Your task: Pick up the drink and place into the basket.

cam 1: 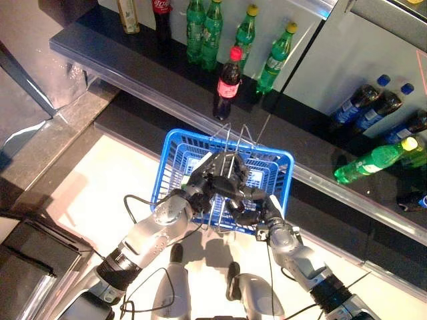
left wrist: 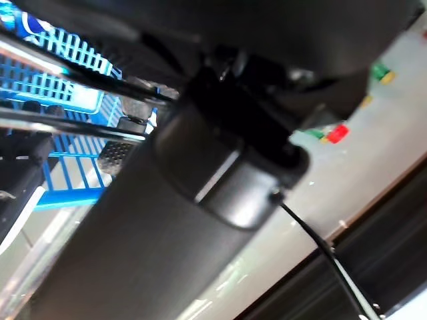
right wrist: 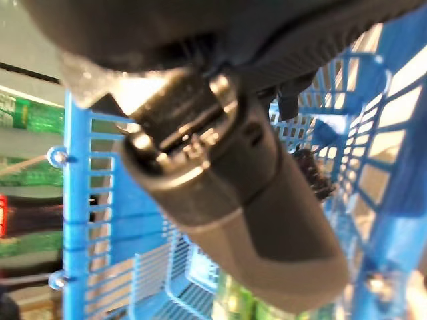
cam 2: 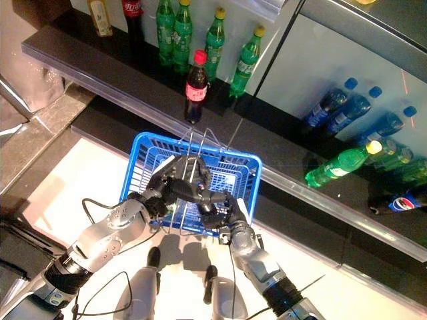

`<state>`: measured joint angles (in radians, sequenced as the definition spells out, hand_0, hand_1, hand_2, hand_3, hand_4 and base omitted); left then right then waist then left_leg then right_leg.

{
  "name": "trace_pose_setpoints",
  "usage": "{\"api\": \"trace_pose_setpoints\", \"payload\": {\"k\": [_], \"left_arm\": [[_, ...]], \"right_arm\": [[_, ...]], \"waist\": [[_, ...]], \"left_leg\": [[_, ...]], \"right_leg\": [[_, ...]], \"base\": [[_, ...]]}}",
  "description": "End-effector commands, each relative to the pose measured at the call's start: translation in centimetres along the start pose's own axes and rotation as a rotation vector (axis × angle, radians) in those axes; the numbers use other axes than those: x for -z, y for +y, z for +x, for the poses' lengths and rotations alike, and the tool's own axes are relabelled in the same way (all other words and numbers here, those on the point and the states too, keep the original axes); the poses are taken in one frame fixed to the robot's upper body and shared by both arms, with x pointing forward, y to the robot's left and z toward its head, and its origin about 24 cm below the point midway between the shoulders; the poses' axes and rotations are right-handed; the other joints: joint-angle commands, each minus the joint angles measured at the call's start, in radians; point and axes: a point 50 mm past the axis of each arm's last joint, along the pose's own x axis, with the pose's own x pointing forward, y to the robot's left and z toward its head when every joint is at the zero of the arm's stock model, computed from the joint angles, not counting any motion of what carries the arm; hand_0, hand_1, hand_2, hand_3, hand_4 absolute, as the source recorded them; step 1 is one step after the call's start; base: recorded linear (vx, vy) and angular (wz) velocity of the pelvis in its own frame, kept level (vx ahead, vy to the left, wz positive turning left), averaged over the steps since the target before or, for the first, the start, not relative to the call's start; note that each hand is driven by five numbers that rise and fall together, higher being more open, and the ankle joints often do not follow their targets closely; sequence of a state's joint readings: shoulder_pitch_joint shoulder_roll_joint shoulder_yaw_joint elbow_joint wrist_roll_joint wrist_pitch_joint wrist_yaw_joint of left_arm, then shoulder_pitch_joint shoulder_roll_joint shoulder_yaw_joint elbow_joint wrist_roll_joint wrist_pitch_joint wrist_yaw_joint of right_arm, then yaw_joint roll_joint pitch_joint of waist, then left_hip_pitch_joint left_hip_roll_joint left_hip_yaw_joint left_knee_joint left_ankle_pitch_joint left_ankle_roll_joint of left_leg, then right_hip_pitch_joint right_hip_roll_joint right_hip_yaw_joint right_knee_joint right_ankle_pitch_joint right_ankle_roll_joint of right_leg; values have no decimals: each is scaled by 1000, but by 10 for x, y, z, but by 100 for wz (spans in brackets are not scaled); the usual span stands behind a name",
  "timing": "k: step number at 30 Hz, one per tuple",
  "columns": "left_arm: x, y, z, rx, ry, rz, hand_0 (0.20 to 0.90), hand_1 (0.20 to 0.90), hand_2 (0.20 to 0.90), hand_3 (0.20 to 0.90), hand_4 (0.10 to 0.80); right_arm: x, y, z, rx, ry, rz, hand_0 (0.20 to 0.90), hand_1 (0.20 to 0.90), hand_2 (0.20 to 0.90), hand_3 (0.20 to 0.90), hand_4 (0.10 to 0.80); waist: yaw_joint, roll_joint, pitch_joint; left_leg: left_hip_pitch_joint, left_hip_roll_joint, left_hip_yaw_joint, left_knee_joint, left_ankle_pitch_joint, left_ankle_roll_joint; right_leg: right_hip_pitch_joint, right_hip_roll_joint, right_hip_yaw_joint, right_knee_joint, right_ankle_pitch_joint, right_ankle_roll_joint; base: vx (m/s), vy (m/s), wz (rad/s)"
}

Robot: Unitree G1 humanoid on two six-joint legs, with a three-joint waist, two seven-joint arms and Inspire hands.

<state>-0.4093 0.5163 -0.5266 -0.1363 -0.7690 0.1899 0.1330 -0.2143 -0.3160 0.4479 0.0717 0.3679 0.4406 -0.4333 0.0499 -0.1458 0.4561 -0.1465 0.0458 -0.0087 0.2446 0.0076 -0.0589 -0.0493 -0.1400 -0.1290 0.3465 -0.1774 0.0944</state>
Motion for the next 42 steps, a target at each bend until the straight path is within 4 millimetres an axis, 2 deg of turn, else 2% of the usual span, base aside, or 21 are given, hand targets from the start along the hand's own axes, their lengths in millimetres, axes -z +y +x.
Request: {"api": "trace_pose_setpoints", "payload": {"k": [1, 5, 11, 12, 13, 14, 15, 17, 20, 21, 24, 28, 36, 37, 40, 42], "left_arm": [[-153, -61, -31, 343, -981, -179, 300, 300, 300, 200, 100], [-147, -51, -33, 282, -973, -180, 300, 300, 300, 200, 100], [-125, -27, -38, 167, -906, -218, 300, 300, 300, 200, 100], [-113, -5, -51, 148, -890, -235, 300, 300, 300, 200, 100], [-112, -4, -52, 148, -889, -236, 300, 300, 300, 200, 100], [-87, 34, -86, 150, -874, -275, 300, 300, 300, 200, 100], [-65, 57, -119, 156, -859, -310, 300, 300, 300, 200, 100], [-50, 67, -142, 163, -843, -336, 300, 300, 300, 200, 100], [-40, 71, -153, 155, -818, -360, 300, 300, 300, 200, 100], [-35, 72, -151, 149, -789, -396, 300, 300, 300, 200, 100], [-28, 72, -145, 127, -754, -431, 300, 300, 300, 200, 100], [-13, 73, -143, 74, -707, -481, 300, 300, 300, 200, 100], [26, 81, -154, -115, -602, -589, 300, 300, 300, 200, 100], [37, 83, -158, -166, -574, -605, 300, 300, 300, 200, 100], [50, 85, -161, -220, -545, -631, 300, 300, 300, 200, 100], [65, 88, -164, -299, -497, -642, 300, 300, 300, 200, 100]], "right_arm": [[-15, -22, -7, 40, -134, 66, 900, 900, 900, 900, 800], [-33, -24, -17, -103, -248, 204, 900, 900, 900, 900, 800], [-35, -47, -34, -147, -350, 118, 900, 900, 900, 900, 800], [-33, -58, -39, -146, -368, 123, 900, 900, 900, 900, 800], [-33, -58, -40, -147, -367, 123, 900, 900, 900, 900, 800], [-24, -82, -55, -132, -386, 153, 900, 900, 900, 900, 800], [-15, -103, -70, -112, -411, 183, 900, 900, 900, 900, 800], [-10, -117, -81, -95, -437, 216, 900, 900, 900, 900, 800], [-9, -125, -84, -96, -468, 248, 900, 900, 900, 900, 800], [-19, -128, -83, -130, -522, 304, 900, 900, 900, 900, 800], [-25, -123, -83, -186, -576, 368, 900, 900, 900, 900, 800], [-19, -116, -85, -235, -583, 403, 900, 900, 900, 900, 800], [22, -117, -83, -247, -388, 450, 900, 900, 900, 900, 800], [33, -116, -83, -250, -347, 479, 900, 900, 900, 900, 800], [47, -113, -81, -258, -290, 502, 900, 900, 900, 900, 800], [64, -106, -78, -276, -217, 554, 900, 900, 900, 900, 800]], "waist": [[-19, 40, -159], [-25, 43, -165], [-32, 53, -190], [-23, 58, -195], [-24, 58, -196], [-2, 67, -194], [16, 74, -199], [31, 76, -201], [42, 78, -206], [50, 80, -218], [48, 84, -231], [36, 89, -254], [9, 93, -297], [5, 93, -304], [0, 93, -313], [-6, 93, -324]], "left_leg": [[30, 17, -24, 12, -14, 36], [33, 17, -21, 10, -11, 35], [49, 15, -11, -9, -5, 35], [52, 16, -8, -18, -2, 31], [53, 16, -8, -19, -2, 31], [59, 17, -9, -24, -3, 26], [55, 17, -10, -33, 3, 24], [54, 16, -12, -39, 3, 24], [62, 15, -15, -55, 5, 23], [71, 14, -19, -71, 9, 19], [82, 15, -19, -85, 13, 15], [99, 17, -11, -107, 20, 10], [137, 25, 19, -168, 32, 5], [142, 25, 25, -186, 35, 3], [149, 26, 33, -207, 39, 2], [158, 29, 38, -233, 45, 0]], "right_leg": [[-8, 11, -20, 2, 84, -41], [-9, 7, -21, 3, 85, -38], [-4, 0, -17, -8, 85, -28], [1, -2, -21, -16, 84, -28], [1, -2, -21, -17, 84, -28], [12, -10, -34, -22, 77, -29], [12, -15, -47, -34, 84, -28], [17, -16, -56, -44, 85, -29], [29, -14, -61, -61, 86, -30], [44, -12, -65, -81, 87, -30], [56, -9, -65, -98, 91, -29], [67, -8, -58, -122, 101, -23], [91, -5, -32, -196, 130, -10], [95, -4, -26, -217, 139, -6], [98, -4, -19, -242, 152, -2], [103, -5, -11, -275, 166, 3]], "base": [[2, 37, -3], [-1, 9, 0], [-3, 3, -1], [-19, 11, -10], [-60, 14, -15], [-98, 1, -19], [-116, -4, -20], [-77, -22, -4], [-34, -19, 26], [-26, -18, 22], [-23, -13, 9], [-19, 1, 1], [-65, -2, -1], [-57, -13, -21], [-64, -19, -22], [-77, -26, -8]]}}
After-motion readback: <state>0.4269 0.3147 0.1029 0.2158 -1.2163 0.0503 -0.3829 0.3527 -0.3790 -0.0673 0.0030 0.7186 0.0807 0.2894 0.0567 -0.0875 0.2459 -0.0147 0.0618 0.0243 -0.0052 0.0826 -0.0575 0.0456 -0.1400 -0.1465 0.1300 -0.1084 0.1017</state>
